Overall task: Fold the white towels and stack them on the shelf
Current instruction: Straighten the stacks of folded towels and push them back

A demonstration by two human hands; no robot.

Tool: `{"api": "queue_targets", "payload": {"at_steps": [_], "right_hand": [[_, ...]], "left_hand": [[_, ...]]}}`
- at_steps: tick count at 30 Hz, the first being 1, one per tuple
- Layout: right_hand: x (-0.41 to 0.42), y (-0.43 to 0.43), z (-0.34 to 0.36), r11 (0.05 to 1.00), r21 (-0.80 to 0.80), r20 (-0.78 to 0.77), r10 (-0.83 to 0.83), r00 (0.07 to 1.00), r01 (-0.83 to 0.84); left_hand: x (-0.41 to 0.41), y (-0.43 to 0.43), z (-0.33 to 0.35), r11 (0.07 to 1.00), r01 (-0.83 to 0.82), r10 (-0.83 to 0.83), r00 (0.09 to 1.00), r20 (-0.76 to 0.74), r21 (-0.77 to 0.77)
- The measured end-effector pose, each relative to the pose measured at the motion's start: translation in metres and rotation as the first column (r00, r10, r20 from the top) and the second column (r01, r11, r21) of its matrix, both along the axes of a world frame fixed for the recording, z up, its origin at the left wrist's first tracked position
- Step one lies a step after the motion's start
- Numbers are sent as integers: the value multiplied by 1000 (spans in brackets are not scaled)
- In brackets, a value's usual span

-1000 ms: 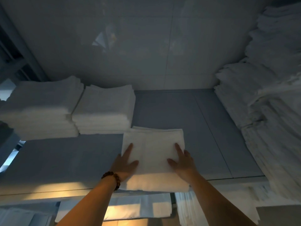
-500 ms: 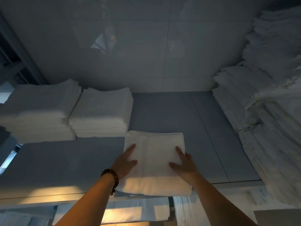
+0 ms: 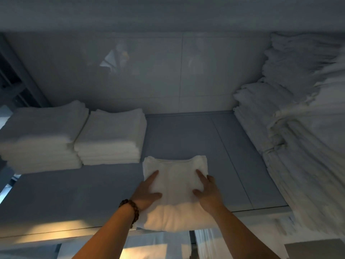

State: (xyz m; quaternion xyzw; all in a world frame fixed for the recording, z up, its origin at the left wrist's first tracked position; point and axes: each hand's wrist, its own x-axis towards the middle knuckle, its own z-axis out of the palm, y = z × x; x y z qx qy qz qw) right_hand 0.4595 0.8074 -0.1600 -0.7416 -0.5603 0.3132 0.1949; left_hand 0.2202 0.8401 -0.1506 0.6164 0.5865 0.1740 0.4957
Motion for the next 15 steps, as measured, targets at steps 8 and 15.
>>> {"api": "queue_targets", "payload": {"at_steps": [8,15], "right_hand": [[4,-19,49,974,224,75,-26,997,9],[-5,-8,111,882,469,35,-65,997,41]], "left_hand": [[35,-13,40,978,38,-29,999,-45,206],[33,-5,103,876,-9,43,997,-60,483]]}}
